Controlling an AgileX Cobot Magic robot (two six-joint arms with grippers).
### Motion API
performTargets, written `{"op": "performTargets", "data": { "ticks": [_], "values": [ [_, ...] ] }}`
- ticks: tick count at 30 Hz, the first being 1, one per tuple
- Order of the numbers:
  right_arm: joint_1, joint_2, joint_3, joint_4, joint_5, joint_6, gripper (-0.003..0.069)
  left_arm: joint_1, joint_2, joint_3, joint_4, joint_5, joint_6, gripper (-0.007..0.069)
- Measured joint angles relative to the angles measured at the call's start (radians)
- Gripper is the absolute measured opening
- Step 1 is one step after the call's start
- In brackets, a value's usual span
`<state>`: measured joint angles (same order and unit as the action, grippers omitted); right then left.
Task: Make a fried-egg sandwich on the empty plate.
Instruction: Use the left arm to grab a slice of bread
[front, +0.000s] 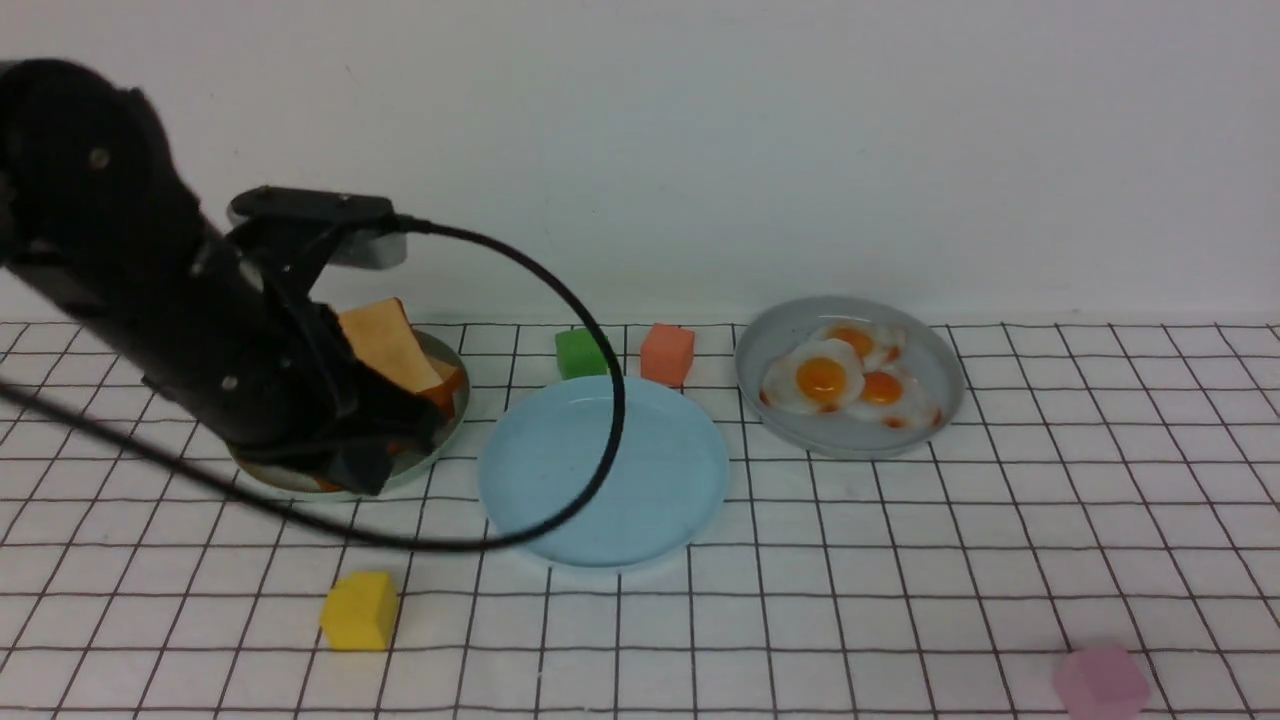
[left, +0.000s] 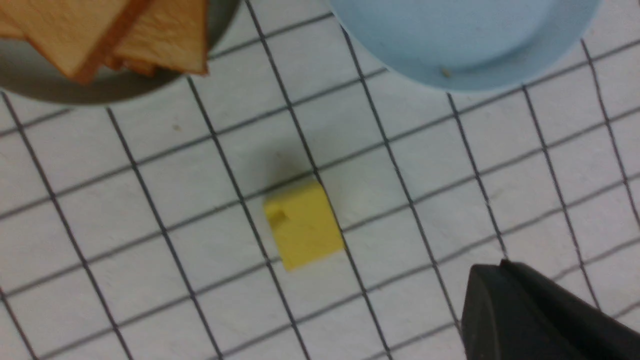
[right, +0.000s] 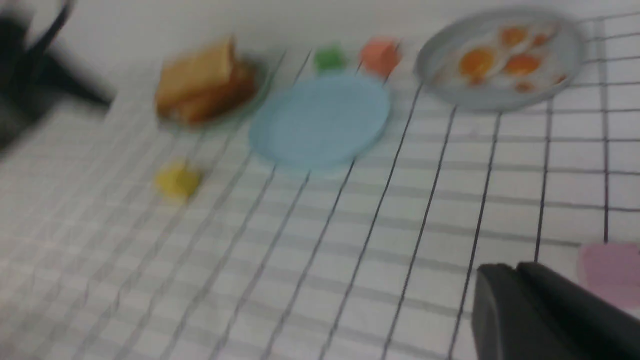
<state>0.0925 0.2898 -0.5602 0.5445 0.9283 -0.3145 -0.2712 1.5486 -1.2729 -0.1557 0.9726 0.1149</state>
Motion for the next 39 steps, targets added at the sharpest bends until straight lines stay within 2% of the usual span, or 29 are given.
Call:
{"op": "performTargets", "data": {
  "ticks": [5, 11, 15, 21, 24, 30, 39],
  "values": [
    [0.128, 0.164, -0.252, -0.127, 0.172, 0.027, -0.0009, 0.092, 0.16, -0.143, 0.01, -0.002, 0.1, -0.0013],
    [0.27, 0.244, -0.343, -0.202, 0.217, 0.052, 0.0003, 0.156, 0.3, -0.266, 0.054, -0.015, 0.174, 0.0014],
    [0.293, 0.267, -0.343, -0.212, 0.221, 0.053, 0.0006, 0.166, 0.363, -0.291, 0.077, -0.042, 0.257, 0.0116],
    [0.293, 0.269, -0.343, -0.222, 0.221, 0.04, 0.0008, 0.162, 0.437, -0.292, 0.085, -0.195, 0.41, 0.0358],
    [0.293, 0.269, -0.343, -0.231, 0.218, 0.03, 0.001, 0.155, 0.461, -0.294, 0.088, -0.225, 0.472, 0.0404],
    [0.294, 0.269, -0.343, -0.236, 0.216, 0.028, 0.0014, 0.145, 0.501, -0.309, 0.135, -0.267, 0.564, 0.0395],
    [0.295, 0.269, -0.342, -0.246, 0.225, 0.027, 0.002, 0.124, 0.486, -0.311, 0.176, -0.261, 0.556, 0.0304]
  ]
}}
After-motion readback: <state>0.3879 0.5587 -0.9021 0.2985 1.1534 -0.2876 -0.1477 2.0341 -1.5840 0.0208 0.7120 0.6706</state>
